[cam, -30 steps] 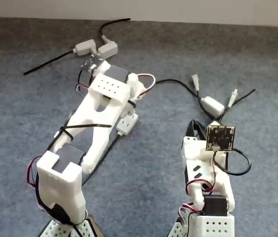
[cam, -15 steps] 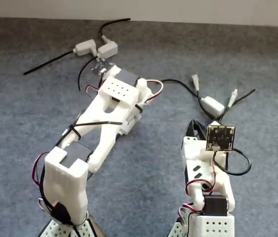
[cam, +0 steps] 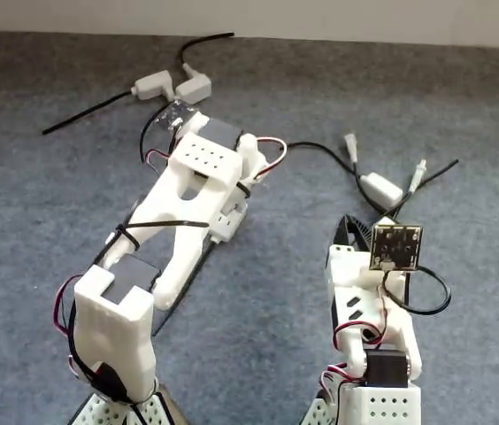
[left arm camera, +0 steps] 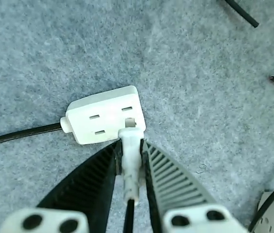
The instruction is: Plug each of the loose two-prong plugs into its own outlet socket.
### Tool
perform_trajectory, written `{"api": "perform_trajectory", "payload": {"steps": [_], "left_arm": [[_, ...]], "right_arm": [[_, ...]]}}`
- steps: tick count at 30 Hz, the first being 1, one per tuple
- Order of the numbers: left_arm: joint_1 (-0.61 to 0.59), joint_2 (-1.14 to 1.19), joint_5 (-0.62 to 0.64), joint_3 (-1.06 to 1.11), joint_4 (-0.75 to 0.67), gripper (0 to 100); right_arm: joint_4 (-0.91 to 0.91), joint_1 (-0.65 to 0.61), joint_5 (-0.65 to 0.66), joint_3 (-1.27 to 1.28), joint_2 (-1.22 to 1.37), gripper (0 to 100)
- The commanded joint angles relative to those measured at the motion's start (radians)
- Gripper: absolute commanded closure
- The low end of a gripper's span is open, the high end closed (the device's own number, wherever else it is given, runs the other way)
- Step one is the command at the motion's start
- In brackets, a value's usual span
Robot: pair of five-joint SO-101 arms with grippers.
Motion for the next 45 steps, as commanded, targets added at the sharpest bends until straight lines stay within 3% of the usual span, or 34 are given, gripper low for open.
{"api": "perform_trajectory", "payload": {"steps": [1,11,25,45], "left_arm": [[-0.015,-0.045,0.008,-0.012,0.008,99],[-0.093,0.013,0.074,-0.01,-0.002,99],[0.016,0.005,0.077,-0.053,0.015,99],[-0.028,0.016,0.078,-0.048,0.008,99]], "right_arm": [[0.002,0.005,-0.011,0.134,-0.004,99.1],[0.002,0.005,-0.011,0.134,-0.004,99.1],[0.002,0.004,-0.011,0.134,-0.004,99.1],[0.002,0.004,-0.011,0.134,-0.004,99.1]]}}
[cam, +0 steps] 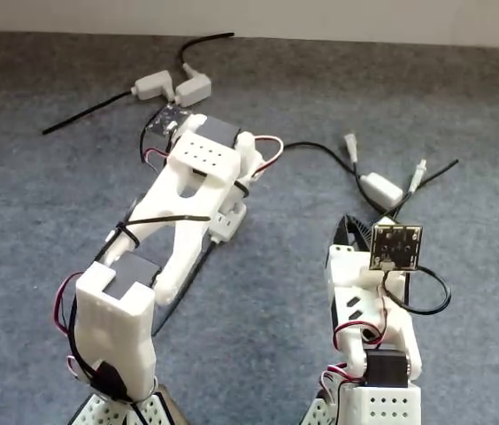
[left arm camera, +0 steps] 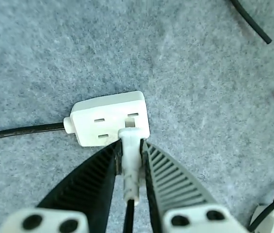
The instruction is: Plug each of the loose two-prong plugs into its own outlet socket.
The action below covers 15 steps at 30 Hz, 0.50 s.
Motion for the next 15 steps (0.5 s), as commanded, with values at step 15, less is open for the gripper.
{"api": "perform_trajectory", "payload": {"steps": [15], "left_arm": [[-0.008,-0.01,0.012,0.03,-0.091,99]], "right_arm": [[0.002,0.005,-0.011,0.134,-0.004,99.1]]}}
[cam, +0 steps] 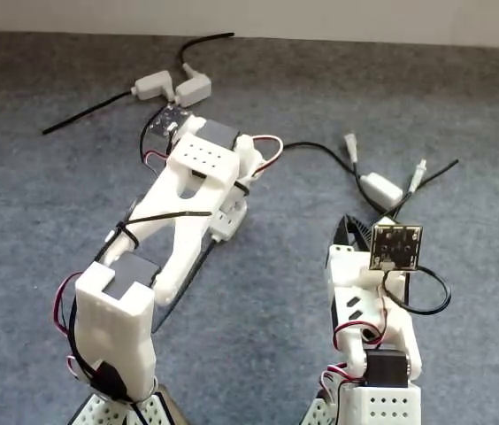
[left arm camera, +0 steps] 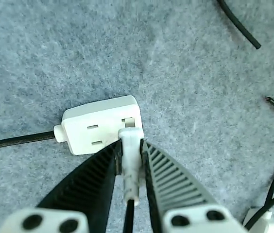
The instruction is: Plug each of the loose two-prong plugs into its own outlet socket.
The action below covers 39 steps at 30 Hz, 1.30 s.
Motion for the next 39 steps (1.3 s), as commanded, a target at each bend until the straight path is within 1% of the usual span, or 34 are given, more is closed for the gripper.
{"api": "perform_trajectory", "payload": {"steps": [1,5,10,14,20,26,31,33,37,39], "left_arm": [[-0.007,-0.012,0.025,-0.004,-0.015,99],[-0.007,-0.01,0.075,0.001,-0.014,99],[0.041,-0.008,0.074,-0.005,0.034,99],[0.082,-0.008,0.074,-0.001,0.037,99],[0.11,-0.007,0.071,0.002,0.048,99],[0.082,0.007,0.071,0.016,0.057,99],[-0.002,0.176,0.049,-0.051,0.068,99],[-0.027,0.249,0.037,-0.124,0.126,99],[-0.028,0.366,0.029,-0.334,0.339,99],[-0.015,0.414,-0.029,-0.424,0.417,99]], "right_arm": [[0.002,0.005,-0.011,0.134,-0.004,99.1],[0.002,0.005,-0.011,0.134,-0.004,99.1],[0.002,0.005,-0.011,0.134,-0.004,99.1],[0.002,0.005,-0.011,0.134,-0.004,99.1],[0.002,0.012,-0.009,0.134,-0.005,99.1],[0.002,0.012,-0.009,0.134,-0.005,99.1],[0.002,0.012,-0.009,0.134,-0.005,99.1],[0.002,0.012,-0.009,0.134,-0.005,99.1],[0.002,0.012,-0.009,0.134,-0.005,99.1],[0.002,0.012,-0.008,0.134,-0.005,99.1]]}}
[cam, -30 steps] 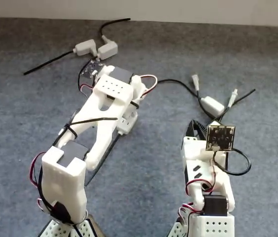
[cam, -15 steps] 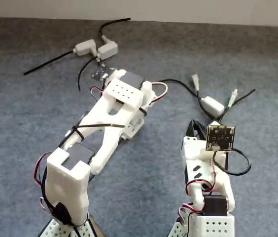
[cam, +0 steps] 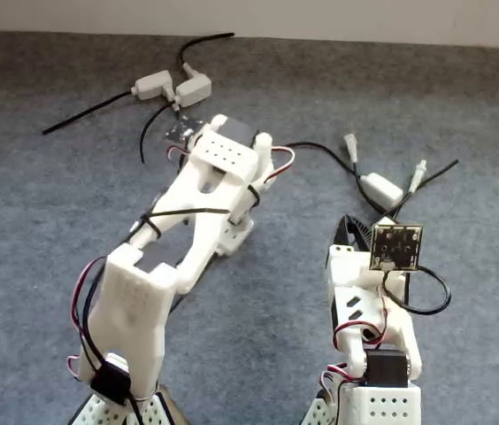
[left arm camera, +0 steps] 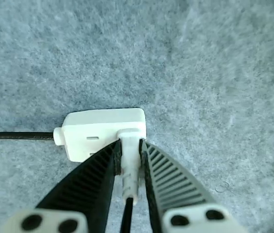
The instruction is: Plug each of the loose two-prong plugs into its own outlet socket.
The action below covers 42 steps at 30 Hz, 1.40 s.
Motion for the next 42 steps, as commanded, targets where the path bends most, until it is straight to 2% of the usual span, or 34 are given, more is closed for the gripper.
{"api": "perform_trajectory", "payload": {"steps": [1,5,9,11,17,23,27,36,42], "left_arm": [[-0.01,0.091,-0.092,-0.143,0.158,99],[-0.001,0.139,-0.249,-0.174,0.181,99],[-0.008,0.136,-0.58,-0.173,0.183,99],[-0.008,0.134,-0.701,-0.173,0.183,99],[-0.008,0.134,-0.888,-0.173,0.187,98],[-0.008,0.133,-1.071,-0.179,0.187,78],[-0.012,0.09,-1.198,-0.18,0.186,74],[-0.062,-0.131,-1.768,-0.174,0.183,74],[-0.127,-0.131,-2.062,-0.127,0.183,74]], "right_arm": [[0.002,0.012,-0.008,0.134,-0.005,99.1],[0.002,0.012,-0.006,0.134,-0.005,99.1],[0.002,0.012,-0.006,0.134,-0.005,99.0],[0.002,0.012,-0.006,0.134,-0.005,99.0],[0.002,0.012,-0.006,0.134,-0.005,99.0],[0.002,0.012,-0.005,0.134,-0.005,99.0],[0.002,0.012,-0.005,0.134,-0.005,99.0],[0.002,0.012,-0.005,0.134,-0.005,99.0],[0.002,0.012,-0.005,0.134,-0.005,99.0]]}}
